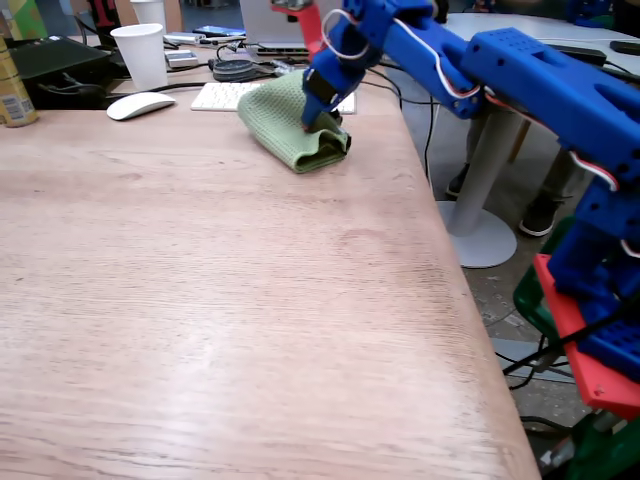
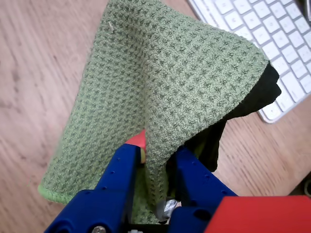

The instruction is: Clean the table

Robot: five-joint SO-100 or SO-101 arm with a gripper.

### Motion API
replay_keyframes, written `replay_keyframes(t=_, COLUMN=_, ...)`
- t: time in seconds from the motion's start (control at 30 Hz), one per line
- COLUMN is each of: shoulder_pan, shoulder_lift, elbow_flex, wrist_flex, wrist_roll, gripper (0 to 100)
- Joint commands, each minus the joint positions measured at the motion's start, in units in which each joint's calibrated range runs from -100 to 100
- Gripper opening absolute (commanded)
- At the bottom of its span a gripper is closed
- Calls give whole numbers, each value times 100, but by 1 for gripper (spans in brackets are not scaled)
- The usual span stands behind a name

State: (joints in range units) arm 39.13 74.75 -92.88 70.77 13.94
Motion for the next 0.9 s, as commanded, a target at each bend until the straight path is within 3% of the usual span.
replay_keyframes(t=0.0, shoulder_pan=453, shoulder_lift=166, elbow_flex=-155, wrist_flex=-221, wrist_roll=83, gripper=1)
replay_keyframes(t=0.27, shoulder_pan=740, shoulder_lift=432, elbow_flex=-52, wrist_flex=-155, wrist_roll=83, gripper=1)
replay_keyframes(t=0.43, shoulder_pan=740, shoulder_lift=-391, elbow_flex=-42, wrist_flex=58, wrist_roll=15, gripper=1)
replay_keyframes(t=0.63, shoulder_pan=622, shoulder_lift=-2346, elbow_flex=-42, wrist_flex=2767, wrist_roll=5, gripper=1)
replay_keyframes(t=0.7, shoulder_pan=554, shoulder_lift=-2844, elbow_flex=80, wrist_flex=2923, wrist_roll=-44, gripper=1)
replay_keyframes(t=0.87, shoulder_pan=-89, shoulder_lift=-4816, elbow_flex=2676, wrist_flex=2915, wrist_roll=-410, gripper=1)
